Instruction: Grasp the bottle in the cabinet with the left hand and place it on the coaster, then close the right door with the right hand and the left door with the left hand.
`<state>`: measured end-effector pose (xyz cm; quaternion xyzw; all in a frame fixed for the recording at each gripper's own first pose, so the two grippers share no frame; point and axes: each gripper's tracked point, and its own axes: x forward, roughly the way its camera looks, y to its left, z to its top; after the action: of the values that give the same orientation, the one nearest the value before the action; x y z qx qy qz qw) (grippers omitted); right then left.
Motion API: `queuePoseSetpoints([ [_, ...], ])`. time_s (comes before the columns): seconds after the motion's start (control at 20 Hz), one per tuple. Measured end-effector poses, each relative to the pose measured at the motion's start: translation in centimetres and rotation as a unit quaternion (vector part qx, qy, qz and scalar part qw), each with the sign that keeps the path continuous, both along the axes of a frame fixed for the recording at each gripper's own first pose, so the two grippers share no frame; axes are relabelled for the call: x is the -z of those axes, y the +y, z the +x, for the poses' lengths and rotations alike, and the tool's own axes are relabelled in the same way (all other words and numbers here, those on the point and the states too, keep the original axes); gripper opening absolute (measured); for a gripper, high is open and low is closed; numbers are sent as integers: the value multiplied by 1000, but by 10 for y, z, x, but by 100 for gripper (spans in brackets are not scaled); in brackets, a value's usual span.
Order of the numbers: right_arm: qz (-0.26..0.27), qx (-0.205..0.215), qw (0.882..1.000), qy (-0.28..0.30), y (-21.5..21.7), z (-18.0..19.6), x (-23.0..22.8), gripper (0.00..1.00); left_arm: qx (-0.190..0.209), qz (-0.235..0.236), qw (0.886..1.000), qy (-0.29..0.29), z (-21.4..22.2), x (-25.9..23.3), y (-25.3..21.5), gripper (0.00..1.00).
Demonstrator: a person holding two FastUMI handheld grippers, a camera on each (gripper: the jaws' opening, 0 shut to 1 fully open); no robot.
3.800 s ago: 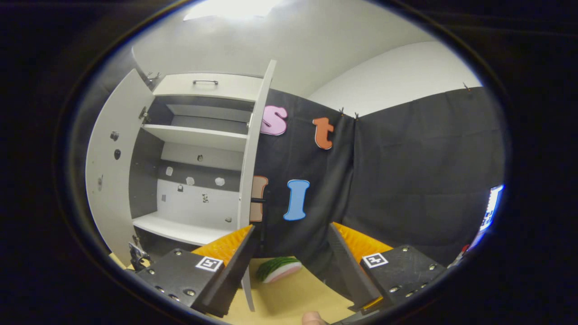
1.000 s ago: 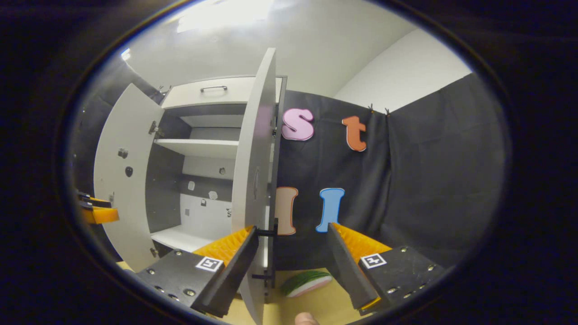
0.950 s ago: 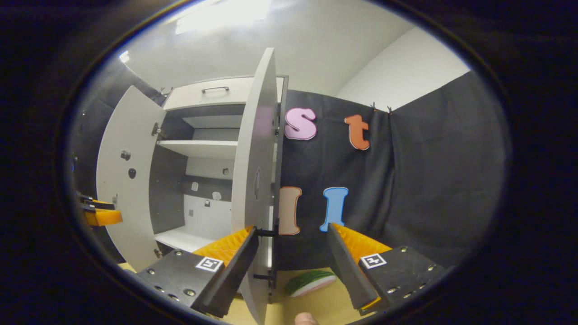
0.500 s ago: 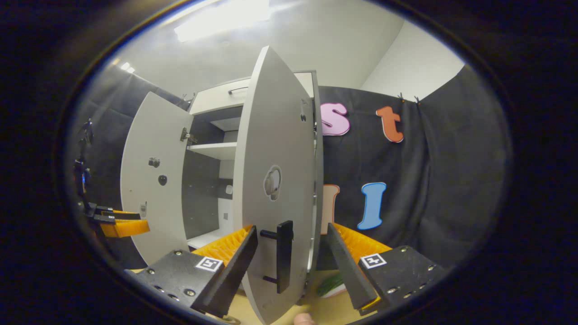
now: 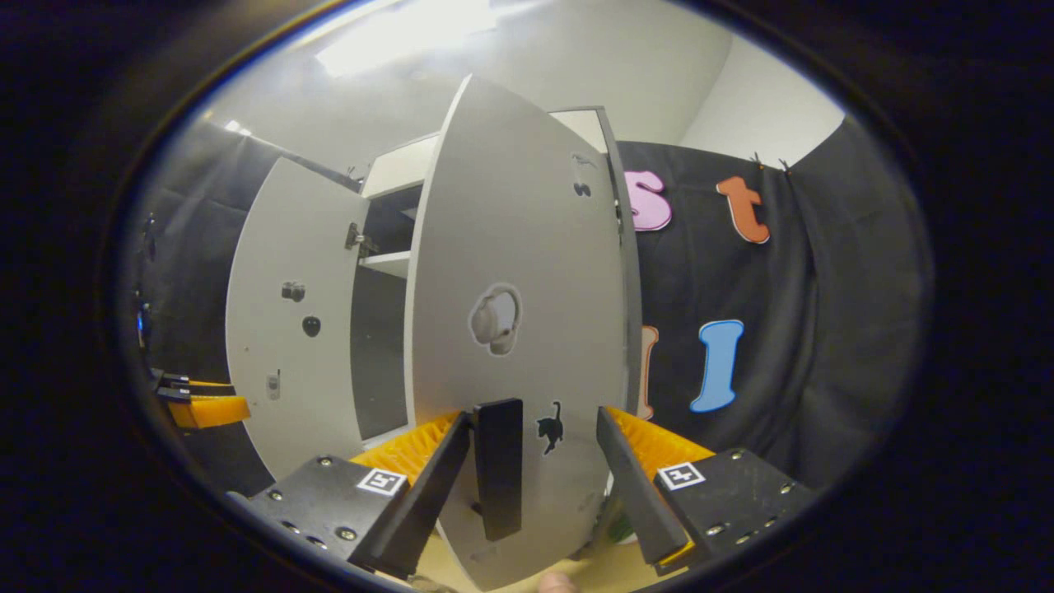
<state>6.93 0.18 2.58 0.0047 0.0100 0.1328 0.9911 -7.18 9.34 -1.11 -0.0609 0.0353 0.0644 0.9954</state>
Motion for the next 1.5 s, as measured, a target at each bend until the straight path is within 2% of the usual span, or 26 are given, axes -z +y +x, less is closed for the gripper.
queuePoseSetpoints([
  [0.15,4,-14,1000,7,18,13,3,92,-5,0,1000,1,0,2,4,90],
  [0.2,8,-17,1000,12,24,18,5,95,-8,1,1000,1,-2,2,5,90],
  [0.3,7,-16,1000,15,35,28,7,95,-14,4,1000,1,-7,2,10,90],
  [0.45,5,-19,1000,20,52,40,10,100,-29,10,1000,-3,-15,-4,19,90],
  [0.5,4,-20,1000,22,57,44,11,97,-36,12,999,-4,-19,-6,24,90],
  [0.6,-1,-20,1000,23,65,52,12,100,-49,14,999,-6,-20,-5,34,90],
  [0.8,-5,-18,999,29,77,63,16,97,-69,13,998,-6,-28,-4,47,90],
  [1.0,6,-18,999,44,87,76,20,100,-79,16,997,-7,-35,-7,54,92],
  [1.1,12,-17,998,55,91,82,23,97,-84,21,996,-9,-39,-8,59,88],
  [1.3,20,-18,998,64,99,93,28,97,-96,26,995,-15,-47,-13,69,88],
  [1.5,15,1,998,61,105,104,28,99,-113,29,993,-13,-61,-14,82,90],
])
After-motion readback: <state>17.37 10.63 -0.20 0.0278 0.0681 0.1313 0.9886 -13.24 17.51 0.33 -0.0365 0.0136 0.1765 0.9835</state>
